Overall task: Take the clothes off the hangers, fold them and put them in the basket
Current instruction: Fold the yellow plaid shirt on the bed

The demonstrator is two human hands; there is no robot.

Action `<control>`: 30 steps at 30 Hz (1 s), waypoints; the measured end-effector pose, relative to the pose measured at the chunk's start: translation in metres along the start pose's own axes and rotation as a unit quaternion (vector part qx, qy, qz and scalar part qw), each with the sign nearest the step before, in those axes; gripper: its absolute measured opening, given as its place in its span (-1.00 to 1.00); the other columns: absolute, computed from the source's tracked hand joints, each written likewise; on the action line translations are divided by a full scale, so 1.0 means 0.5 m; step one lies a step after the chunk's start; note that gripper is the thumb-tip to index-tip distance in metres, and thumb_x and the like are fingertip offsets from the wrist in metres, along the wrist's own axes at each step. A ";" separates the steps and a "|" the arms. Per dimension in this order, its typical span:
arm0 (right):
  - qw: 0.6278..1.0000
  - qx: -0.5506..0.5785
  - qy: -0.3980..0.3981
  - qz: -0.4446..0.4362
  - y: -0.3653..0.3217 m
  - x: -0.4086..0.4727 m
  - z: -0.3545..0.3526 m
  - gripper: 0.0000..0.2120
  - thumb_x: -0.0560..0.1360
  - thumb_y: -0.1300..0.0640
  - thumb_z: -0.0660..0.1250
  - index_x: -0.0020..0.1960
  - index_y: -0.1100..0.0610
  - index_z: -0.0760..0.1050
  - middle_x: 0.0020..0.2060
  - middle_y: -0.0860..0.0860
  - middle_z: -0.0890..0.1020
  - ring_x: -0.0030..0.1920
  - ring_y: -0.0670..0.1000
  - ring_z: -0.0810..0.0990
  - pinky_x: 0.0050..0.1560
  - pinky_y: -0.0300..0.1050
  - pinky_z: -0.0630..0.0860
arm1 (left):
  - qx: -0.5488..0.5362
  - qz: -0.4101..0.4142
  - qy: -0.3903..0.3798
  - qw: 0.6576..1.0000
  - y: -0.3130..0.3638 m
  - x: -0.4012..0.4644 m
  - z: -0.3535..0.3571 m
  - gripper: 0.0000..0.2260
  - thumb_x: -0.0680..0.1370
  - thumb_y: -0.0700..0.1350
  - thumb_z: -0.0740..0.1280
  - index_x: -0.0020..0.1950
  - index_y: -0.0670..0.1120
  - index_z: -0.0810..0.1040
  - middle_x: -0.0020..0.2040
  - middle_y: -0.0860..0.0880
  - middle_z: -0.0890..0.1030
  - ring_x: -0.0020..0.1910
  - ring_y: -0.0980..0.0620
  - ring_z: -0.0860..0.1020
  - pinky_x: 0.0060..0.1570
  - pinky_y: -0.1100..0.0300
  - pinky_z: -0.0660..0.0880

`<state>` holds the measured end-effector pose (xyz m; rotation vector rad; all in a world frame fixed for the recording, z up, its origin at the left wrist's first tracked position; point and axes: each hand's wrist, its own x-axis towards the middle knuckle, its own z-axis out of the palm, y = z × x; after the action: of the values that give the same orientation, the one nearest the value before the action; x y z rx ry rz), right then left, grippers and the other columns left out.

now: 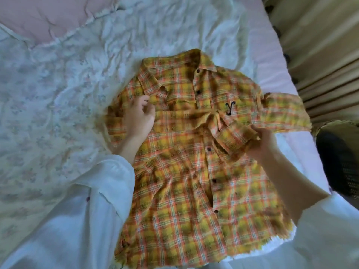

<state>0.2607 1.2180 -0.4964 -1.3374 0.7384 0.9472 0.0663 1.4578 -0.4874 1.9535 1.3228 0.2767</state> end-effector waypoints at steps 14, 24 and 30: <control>0.773 -0.590 0.021 -0.234 0.044 0.083 -0.034 -0.41 0.49 0.35 0.15 0.48 0.08 0.14 0.28 0.21 0.40 0.27 0.21 0.36 0.24 0.10 0.37 | 0.339 0.181 -0.253 0.888 0.027 -0.021 0.142 -0.53 0.48 0.22 0.31 0.33 0.09 0.41 0.46 0.04 0.23 0.48 -0.04 0.06 0.44 -0.19 -0.13; 0.986 -0.121 0.044 -0.101 -0.123 0.120 -0.026 -0.88 0.56 0.13 0.21 -0.06 0.14 0.49 -0.09 0.10 0.61 -0.10 0.14 0.62 -0.18 0.10 0.64 | 0.111 0.238 -0.077 0.962 0.162 0.014 0.183 -0.80 0.61 -0.07 0.22 0.01 -0.19 0.52 -0.46 0.10 0.38 -0.54 0.15 0.31 -0.52 0.22 0.16; 0.986 -0.102 0.092 -0.093 -0.161 0.132 -0.039 -0.87 0.54 0.14 0.11 -0.09 0.14 0.40 -0.27 0.05 0.51 -0.23 0.05 0.54 -0.23 -0.08 0.53 | 0.087 0.151 -0.166 0.971 0.213 0.018 0.218 -0.73 0.63 0.04 0.13 0.16 -0.06 0.53 -0.03 0.11 0.54 -0.08 0.10 0.55 -0.05 0.18 0.48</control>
<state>0.3636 1.2091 -0.5196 -1.6609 0.6550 0.7728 0.2056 1.3959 -0.4928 2.2331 0.8571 -0.0254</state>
